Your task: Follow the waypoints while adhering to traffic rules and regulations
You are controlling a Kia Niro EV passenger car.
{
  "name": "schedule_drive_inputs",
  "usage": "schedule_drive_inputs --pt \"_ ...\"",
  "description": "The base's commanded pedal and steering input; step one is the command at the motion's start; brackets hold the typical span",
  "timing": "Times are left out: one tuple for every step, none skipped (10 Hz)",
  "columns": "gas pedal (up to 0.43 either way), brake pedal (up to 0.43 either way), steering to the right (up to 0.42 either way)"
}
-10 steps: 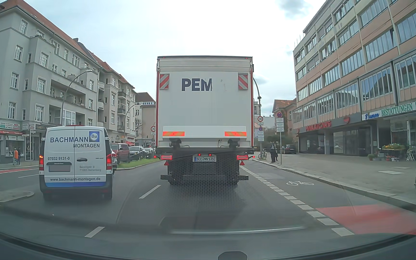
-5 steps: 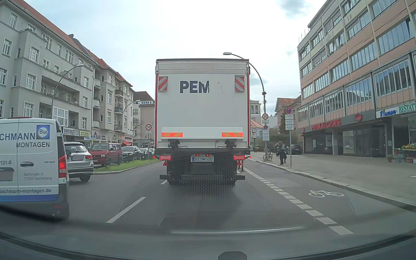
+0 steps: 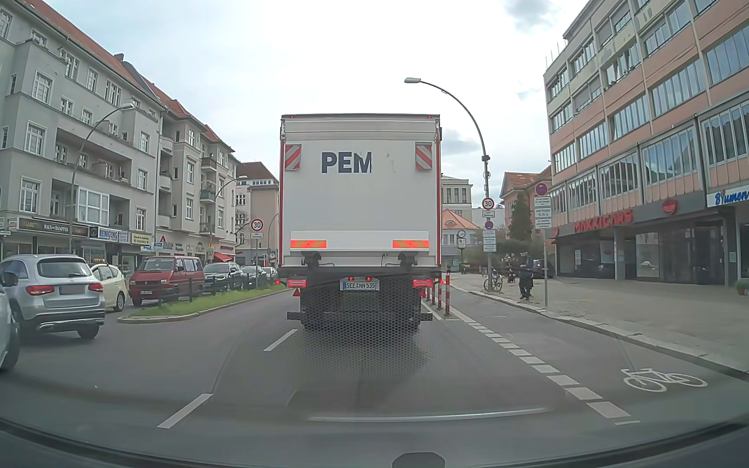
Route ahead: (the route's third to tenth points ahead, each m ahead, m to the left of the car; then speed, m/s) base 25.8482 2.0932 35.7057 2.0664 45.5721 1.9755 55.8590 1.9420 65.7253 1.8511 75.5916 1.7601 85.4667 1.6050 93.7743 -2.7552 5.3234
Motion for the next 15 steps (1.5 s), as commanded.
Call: schedule_drive_inputs --pt "0.087 0.000 -0.003" --pt "0.098 0.000 -0.003" --pt "0.098 0.000 -0.003" --pt "0.110 0.000 -0.005" --pt "0.118 0.000 -0.010" --pt "0.130 0.000 -0.011" --pt "0.138 0.000 -0.011" --pt "0.138 0.000 -0.011" --pt "0.138 0.000 -0.011" --pt "0.150 0.000 -0.010" --pt "0.157 0.000 -0.008" --pt "0.169 0.000 -0.004" --pt "0.177 0.000 -0.003" --pt "0.177 0.000 -0.003" --pt "0.189 0.000 -0.003"
